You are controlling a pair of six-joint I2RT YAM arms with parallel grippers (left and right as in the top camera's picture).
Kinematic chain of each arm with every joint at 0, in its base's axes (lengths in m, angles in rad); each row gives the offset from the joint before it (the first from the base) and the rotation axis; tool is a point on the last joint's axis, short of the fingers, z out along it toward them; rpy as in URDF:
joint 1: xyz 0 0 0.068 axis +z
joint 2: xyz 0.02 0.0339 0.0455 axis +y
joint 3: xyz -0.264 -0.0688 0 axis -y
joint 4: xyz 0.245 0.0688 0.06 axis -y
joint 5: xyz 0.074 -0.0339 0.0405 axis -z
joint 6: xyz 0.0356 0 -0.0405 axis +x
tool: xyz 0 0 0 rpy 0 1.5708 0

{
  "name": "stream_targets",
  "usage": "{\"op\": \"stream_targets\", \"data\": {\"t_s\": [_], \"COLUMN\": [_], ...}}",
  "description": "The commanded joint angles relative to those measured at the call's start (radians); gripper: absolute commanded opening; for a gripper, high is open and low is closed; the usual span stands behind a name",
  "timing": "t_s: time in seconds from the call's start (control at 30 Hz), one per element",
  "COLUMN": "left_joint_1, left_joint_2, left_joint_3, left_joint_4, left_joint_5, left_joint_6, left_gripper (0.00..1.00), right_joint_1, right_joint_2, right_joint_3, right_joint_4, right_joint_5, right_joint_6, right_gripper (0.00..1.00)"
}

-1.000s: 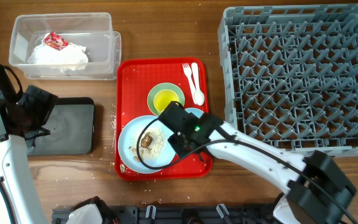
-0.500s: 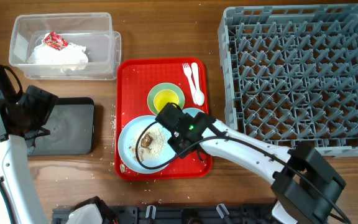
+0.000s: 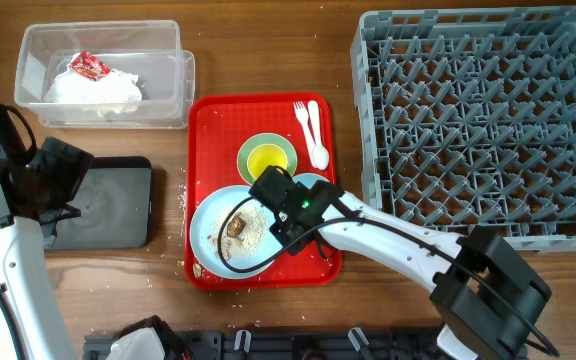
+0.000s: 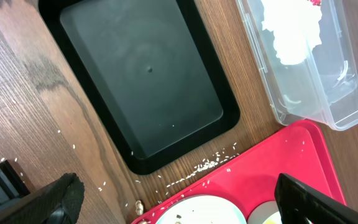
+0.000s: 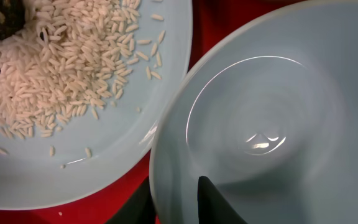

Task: Sort waste into correct bins and load items into the dishwasher rack
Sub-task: 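Grasp the light-blue bowl on the red tray with the right gripper, then carry the bowl to the dish rack and set it down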

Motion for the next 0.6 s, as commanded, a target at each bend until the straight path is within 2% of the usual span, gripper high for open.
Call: {"op": "stream_targets", "data": {"t_s": [0.0,0.1,0.17,0.33,0.57], "left_joint_1": [0.007,0.007,0.007,0.007,0.007], "left_joint_2": [-0.007,-0.007,-0.007,-0.007,-0.007], "left_joint_3": [-0.001,-0.001,-0.001,-0.001,-0.001], "left_joint_4": [0.0,0.0,0.0,0.0,0.0], "left_joint_5": [-0.003,-0.003,-0.003,-0.003,-0.003], "left_joint_6": [-0.013,-0.013,-0.013,-0.013,-0.013], "left_gripper": [1.0,1.0,1.0,1.0,1.0], "right_joint_1": [0.0,0.0,0.0,-0.003,-0.033], "right_joint_2": [0.024,0.023,0.022,-0.022,-0.194], "right_joint_3": [-0.01,-0.009,-0.006,0.035,0.185], "right_joint_4": [-0.001,-0.002,-0.004,-0.085,-0.257], "right_joint_5": [0.013,-0.023,-0.083,-0.085,-0.085], "right_joint_6": [-0.002,0.02,0.032,0.078,0.072], "right_gripper": [0.17,0.04,0.04,0.04,0.04]}}
